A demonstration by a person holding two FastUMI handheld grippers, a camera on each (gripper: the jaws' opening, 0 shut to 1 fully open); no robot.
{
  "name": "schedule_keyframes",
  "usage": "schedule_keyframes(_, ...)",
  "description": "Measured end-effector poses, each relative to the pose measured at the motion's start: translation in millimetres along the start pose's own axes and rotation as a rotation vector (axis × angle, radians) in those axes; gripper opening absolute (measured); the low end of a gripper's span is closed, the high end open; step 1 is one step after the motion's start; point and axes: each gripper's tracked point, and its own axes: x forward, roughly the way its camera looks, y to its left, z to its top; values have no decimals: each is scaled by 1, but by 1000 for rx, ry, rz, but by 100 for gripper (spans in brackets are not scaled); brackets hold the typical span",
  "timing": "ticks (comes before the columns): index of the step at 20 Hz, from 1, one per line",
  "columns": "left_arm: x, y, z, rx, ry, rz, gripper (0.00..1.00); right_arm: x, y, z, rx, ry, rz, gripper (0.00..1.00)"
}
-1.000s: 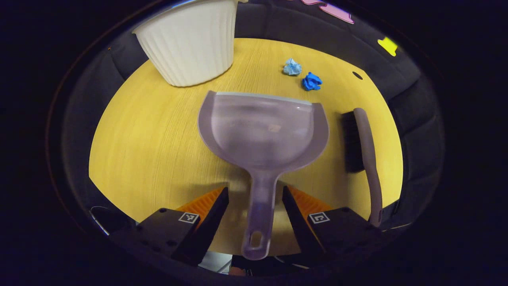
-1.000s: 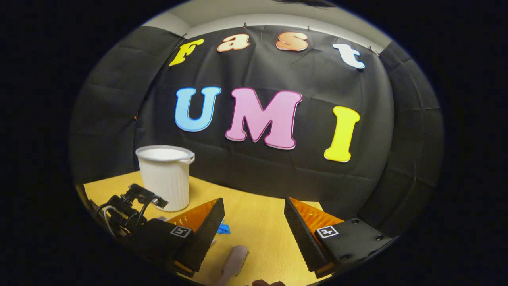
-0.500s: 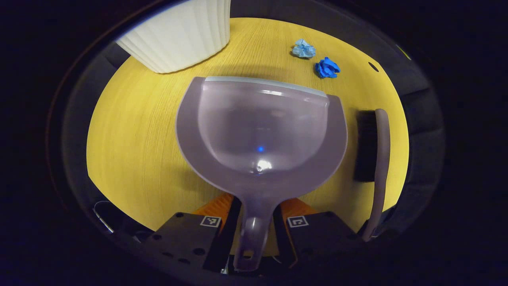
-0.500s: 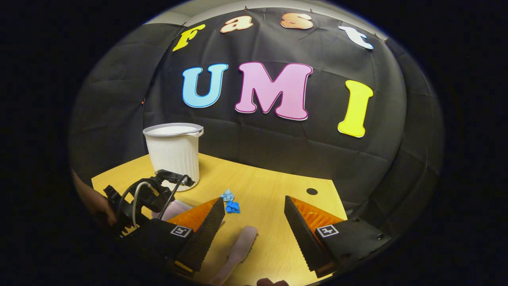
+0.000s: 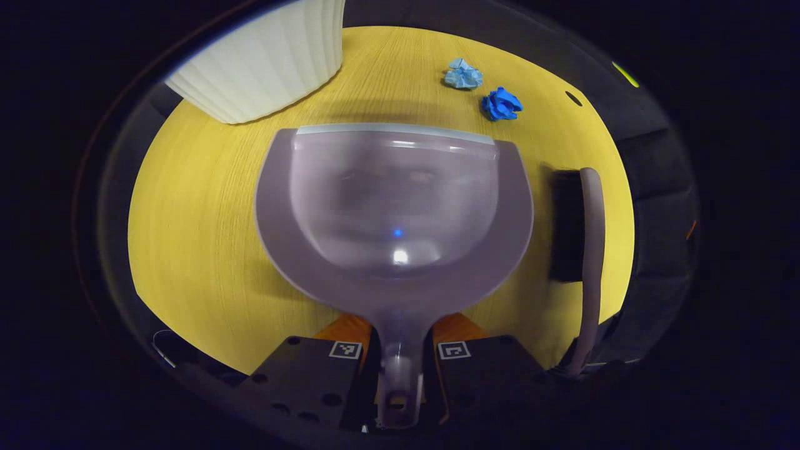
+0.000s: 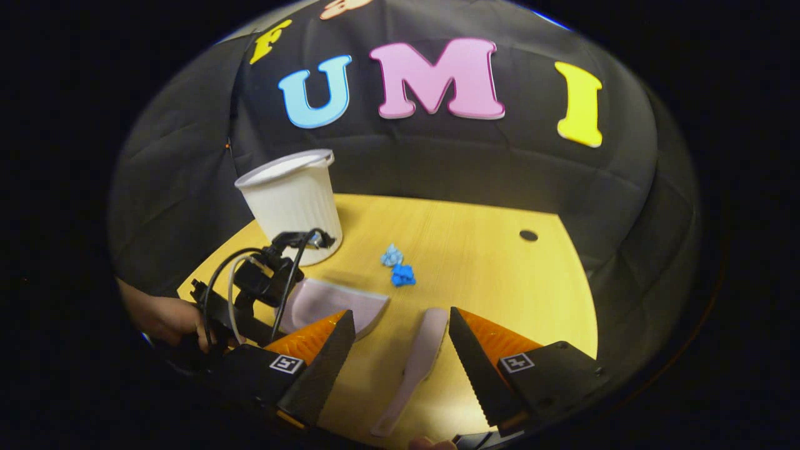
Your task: Pick up the small broom and dustpan from the desktop, sweep the trash into the dustpan with the broom, and then empty the trash into the garbage bin.
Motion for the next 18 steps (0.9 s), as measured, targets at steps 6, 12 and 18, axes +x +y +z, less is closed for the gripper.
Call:
schedule_keyframes(6, -2, -3, 5, -4, -65, -46, 28, 23, -4, -88, 110, 466, -17, 97)
schedule_keyframes(12, 2, -14, 13, -67, -165, -135, 28, 51, -26, -154, 241, 751, -163, 97)
schedule_keyframes(18, 3, -13, 13, -75, -172, -160, 27, 83, -29, -163, 272, 822, -205, 78)
